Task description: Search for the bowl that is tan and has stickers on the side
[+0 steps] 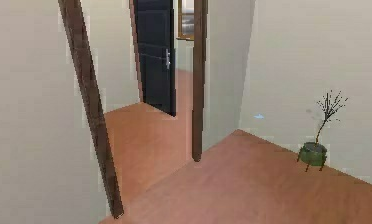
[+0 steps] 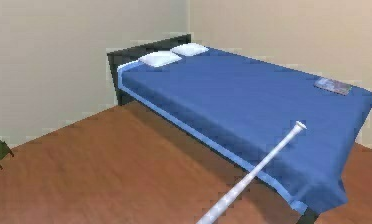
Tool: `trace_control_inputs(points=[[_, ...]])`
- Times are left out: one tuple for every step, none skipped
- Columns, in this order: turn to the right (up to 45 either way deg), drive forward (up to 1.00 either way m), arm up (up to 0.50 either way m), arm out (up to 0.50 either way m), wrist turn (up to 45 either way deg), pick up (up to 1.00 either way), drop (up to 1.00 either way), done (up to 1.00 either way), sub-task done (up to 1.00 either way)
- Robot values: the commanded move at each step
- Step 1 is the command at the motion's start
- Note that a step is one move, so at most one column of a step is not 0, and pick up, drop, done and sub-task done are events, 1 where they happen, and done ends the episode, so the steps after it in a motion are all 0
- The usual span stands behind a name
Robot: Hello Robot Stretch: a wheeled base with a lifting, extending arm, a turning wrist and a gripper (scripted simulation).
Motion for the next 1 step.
trace_control_inputs(points=[[0.0, 1.0, 0.0, 0.0, 0.0, 0.0, 0.0, 0.0, 0.0]])
